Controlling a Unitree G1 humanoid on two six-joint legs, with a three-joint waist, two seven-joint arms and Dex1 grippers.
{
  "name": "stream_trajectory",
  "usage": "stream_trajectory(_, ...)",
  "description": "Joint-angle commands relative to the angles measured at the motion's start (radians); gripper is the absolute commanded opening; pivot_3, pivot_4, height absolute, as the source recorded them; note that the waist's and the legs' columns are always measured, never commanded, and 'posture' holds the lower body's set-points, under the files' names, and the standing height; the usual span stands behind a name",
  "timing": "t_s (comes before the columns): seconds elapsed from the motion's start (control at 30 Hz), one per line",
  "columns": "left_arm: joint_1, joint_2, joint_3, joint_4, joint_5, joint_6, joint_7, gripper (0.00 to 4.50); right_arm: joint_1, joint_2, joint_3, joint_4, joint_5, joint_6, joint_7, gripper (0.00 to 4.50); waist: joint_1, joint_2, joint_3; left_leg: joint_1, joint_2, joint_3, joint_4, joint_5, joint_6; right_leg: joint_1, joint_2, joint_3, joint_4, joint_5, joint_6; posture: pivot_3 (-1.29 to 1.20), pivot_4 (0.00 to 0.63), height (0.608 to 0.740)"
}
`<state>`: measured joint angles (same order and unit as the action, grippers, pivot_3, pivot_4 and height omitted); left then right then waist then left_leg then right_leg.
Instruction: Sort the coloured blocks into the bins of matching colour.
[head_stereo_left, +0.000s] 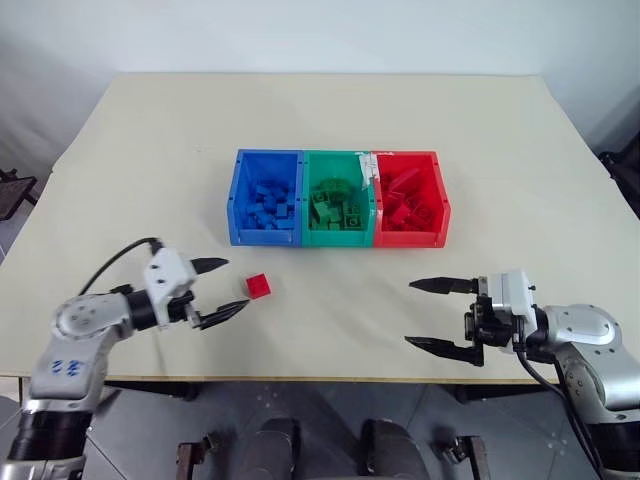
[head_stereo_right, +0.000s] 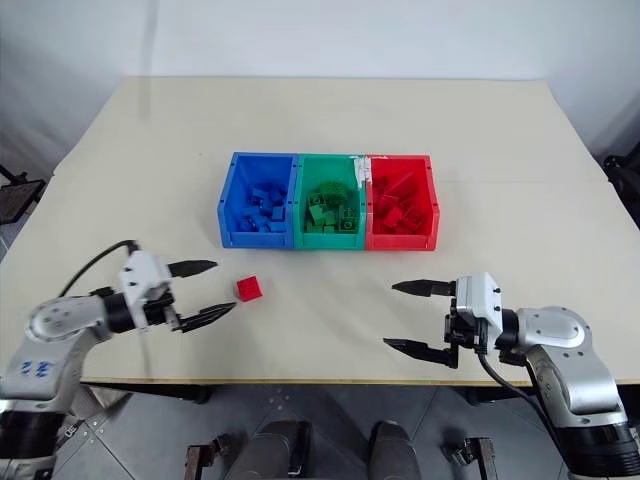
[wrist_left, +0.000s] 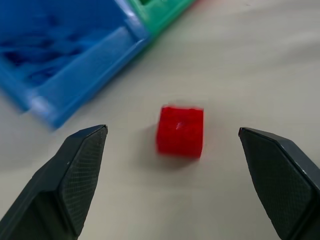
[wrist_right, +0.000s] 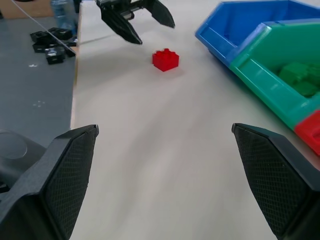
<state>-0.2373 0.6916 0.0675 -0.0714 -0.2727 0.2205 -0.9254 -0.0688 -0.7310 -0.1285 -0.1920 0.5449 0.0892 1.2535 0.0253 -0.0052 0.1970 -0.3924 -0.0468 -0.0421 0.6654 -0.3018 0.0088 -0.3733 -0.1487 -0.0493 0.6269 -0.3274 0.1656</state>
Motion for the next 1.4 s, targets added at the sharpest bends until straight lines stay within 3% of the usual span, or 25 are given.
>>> stream_trajectory(0.03, -0.07, -0.003, -0.093, 0.072, 0.085, 0.019, 0.009, 4.46, 0.028, -0.013, -0.034, -0.054, 0.004, -0.006, -0.019, 4.5, -0.001, 0.0, 0.0, 0.0, 0.0, 0.0, 0.0, 0.0, 0.0, 0.0, 0.0, 0.0, 0.0, 0.0, 0.0, 0.0, 0.15, 0.74)
stream_trajectory(0.1, -0.097, 0.001, -0.122, 0.107, 0.118, 0.017, 0.014, 4.46, 0.043, -0.014, -0.04, -0.069, 0.003, -0.004, -0.032, 4.5, -0.006, 0.0, 0.0, 0.0, 0.0, 0.001, -0.001, 0.0, 0.0, -0.001, 0.0, 0.001, 0.0, 0.0, 0.0, 0.0, 0.15, 0.74)
stream_trajectory(0.2, -0.118, 0.015, -0.147, 0.14, 0.158, 0.016, 0.021, 3.92, 0.071, -0.015, -0.053, -0.1, 0.006, 0.003, -0.054, 4.5, -0.005, 0.0, 0.0, 0.001, 0.001, 0.002, -0.001, 0.0, 0.0, -0.001, 0.0, 0.0, 0.0, 0.0, 0.0, 0.0, 0.15, 0.74)
stream_trajectory(0.47, -0.128, 0.052, -0.166, 0.13, 0.151, 0.029, -0.04, 1.5, 0.119, -0.016, -0.077, -0.148, 0.01, 0.015, -0.092, 4.5, -0.004, 0.0, 0.0, 0.002, 0.002, 0.003, 0.0, 0.0, 0.0, 0.001, 0.001, 0.0, 0.0, 0.0, 0.0, 0.0, 0.15, 0.74)
stream_trajectory(0.6, -0.175, 0.02, -0.142, 0.12, 0.088, 0.032, -0.058, 1.5, 0.128, -0.013, -0.086, -0.158, 0.005, 0.015, -0.115, 4.5, -0.003, 0.0, 0.0, 0.002, 0.002, 0.003, 0.0, 0.0, 0.0, 0.001, 0.001, 0.001, 0.0, 0.0, 0.0, 0.0, 0.15, 0.74)
stream_trajectory(0.7, -0.3, -0.048, -0.149, 0.116, 0.036, 0.097, -0.065, 1.5, 0.158, -0.007, -0.109, -0.179, 0.003, 0.014, -0.148, 4.5, 0.01, 0.0, 0.0, 0.0, 0.001, 0.002, 0.001, 0.0, 0.0, 0.001, 0.0, 0.0, 0.0, 0.0, 0.0, 0.0, 0.15, 0.74)
stream_trajectory(0.87, -0.516, -0.178, -0.232, 0.227, 0.067, 0.081, -0.094, 1.5, 0.218, 0.023, -0.178, -0.217, 0.007, 0.008, -0.233, 4.5, 0.029, 0.0, 0.0, -0.003, -0.004, 0.0, 0.005, 0.0, 0.001, 0.0, 0.0, -0.001, 0.0, 0.001, 0.001, 0.0, 0.15, 0.74)
stream_trajectory(1.17, -0.975, -0.557, -0.28, 0.848, 0.19, -0.19, 0.052, 1.5, 0.369, 0.174, -0.306, -0.342, -0.002, -0.022, -0.444, 4.5, 0.027, -0.001, 0.0, -0.007, -0.007, 0.0, 0.005, 0.001, 0.002, -0.003, 0.0, -0.002, -0.001, 0.001, 0.002, 0.0, 0.15, 0.74)
stream_trajectory(1.4, -1.136, -0.662, -0.248, 1.2, 0.268, -0.351, 0.21, 1.5, 0.48, 0.247, -0.298, -0.452, -0.037, -0.047, -0.534, 4.5, 0.008, -0.001, 0.0, -0.006, -0.007, 0.002, 0.002, 0.001, 0.002, -0.003, 0.0, -0.002, -0.001, 0.001, 0.003, 0.0, 0.15, 0.74)
